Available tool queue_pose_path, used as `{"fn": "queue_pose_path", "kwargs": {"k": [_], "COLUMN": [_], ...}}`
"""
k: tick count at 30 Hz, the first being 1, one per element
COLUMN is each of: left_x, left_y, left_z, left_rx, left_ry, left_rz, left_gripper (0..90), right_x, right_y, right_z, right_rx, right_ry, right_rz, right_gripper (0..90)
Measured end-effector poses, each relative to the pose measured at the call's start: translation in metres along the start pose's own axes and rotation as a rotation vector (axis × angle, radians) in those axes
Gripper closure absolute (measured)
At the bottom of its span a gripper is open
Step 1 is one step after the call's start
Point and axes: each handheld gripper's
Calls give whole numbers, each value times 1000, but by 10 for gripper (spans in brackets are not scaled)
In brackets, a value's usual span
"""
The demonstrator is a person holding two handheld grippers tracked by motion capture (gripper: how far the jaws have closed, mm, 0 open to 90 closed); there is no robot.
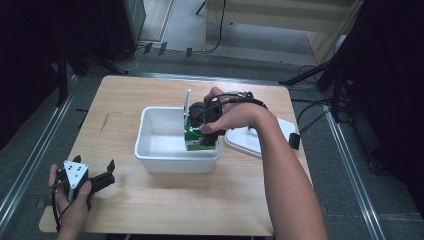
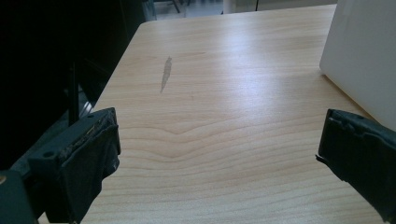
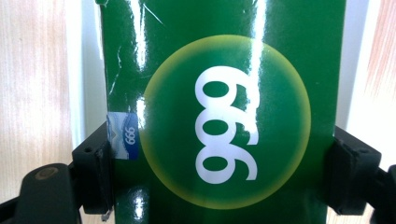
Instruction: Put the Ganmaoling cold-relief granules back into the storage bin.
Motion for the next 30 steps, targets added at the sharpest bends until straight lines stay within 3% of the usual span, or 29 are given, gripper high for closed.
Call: {"fn": "queue_pose_path", "kwargs": {"k": [10, 30], "left_x": [0, 0], "left_y": [1, 1], "left_z": [0, 0], "left_rx": [6, 12], "left_ry": [2, 2], "left_rz": [0, -2], "left_gripper": [0, 0], "right_x": [14, 42], "right_y": [3, 9], "right_z": [2, 6], "right_rx": [-16, 3], "right_ry": [-2, -20], "right_rz": [7, 32], "right_gripper": [159, 156]}}
Point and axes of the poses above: each handheld gripper's, and its own axes: x roughly forward along the jaws, z roughly out of its underside, y roughly to its right, and after that the axes turned 9 degrees about -z, right-handed
